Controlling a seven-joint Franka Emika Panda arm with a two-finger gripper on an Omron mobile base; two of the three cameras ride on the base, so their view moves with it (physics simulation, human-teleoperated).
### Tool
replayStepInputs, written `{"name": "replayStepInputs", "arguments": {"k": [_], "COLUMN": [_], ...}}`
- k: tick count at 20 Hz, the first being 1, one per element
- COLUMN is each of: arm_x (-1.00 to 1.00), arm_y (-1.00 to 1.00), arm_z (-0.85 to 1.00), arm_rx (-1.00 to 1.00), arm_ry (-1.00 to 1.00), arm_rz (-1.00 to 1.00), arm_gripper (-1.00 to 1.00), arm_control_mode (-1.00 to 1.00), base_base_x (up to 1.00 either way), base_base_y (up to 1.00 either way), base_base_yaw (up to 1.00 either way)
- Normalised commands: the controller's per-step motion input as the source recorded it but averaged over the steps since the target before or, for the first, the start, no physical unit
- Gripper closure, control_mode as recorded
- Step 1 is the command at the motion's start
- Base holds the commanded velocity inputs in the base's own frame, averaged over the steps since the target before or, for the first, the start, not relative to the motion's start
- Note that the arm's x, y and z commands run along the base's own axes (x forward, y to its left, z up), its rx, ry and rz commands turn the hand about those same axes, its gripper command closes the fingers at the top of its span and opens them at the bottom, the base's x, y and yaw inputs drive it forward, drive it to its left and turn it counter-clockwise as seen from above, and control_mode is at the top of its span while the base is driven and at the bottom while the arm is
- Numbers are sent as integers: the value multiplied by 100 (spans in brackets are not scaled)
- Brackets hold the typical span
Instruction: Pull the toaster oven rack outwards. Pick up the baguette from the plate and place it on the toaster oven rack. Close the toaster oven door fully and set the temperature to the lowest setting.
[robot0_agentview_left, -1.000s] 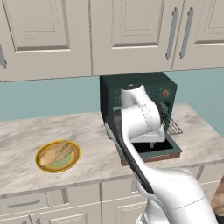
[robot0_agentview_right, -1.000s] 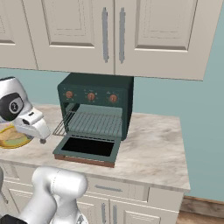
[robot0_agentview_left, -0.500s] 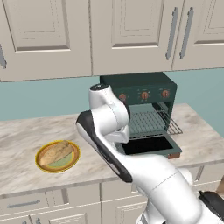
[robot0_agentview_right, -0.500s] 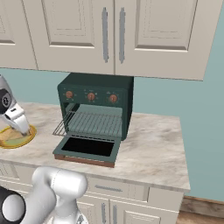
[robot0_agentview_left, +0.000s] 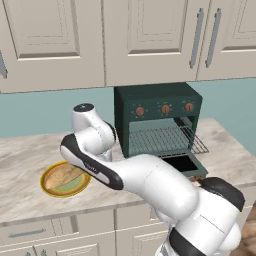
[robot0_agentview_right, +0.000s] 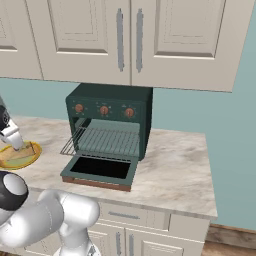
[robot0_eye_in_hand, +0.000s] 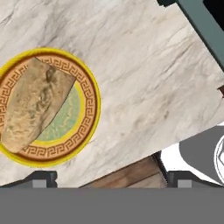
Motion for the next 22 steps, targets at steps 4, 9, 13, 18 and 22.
{"name": "replayStepInputs", "arguments": {"k": [4, 9, 13, 18, 22], "arm_x": [68, 24, 25, 31, 36], "arm_y": [56, 47, 58, 11, 0], "arm_z": [-26, -1, -7, -43, -51], "arm_rx": [11, -3, -8, 0, -3], "arm_ry": [-4, 4, 6, 0, 1], "arm_rz": [0, 0, -2, -9, -10], "arm_gripper": [-100, -100, -100, -100, -100], "arm_control_mode": [-100, -100, -100, -100, -100], "base_base_x": [0, 0, 0, 0, 0], "base_base_y": [0, 0, 0, 0, 0], "base_base_yaw": [0, 0, 0, 0, 0]}}
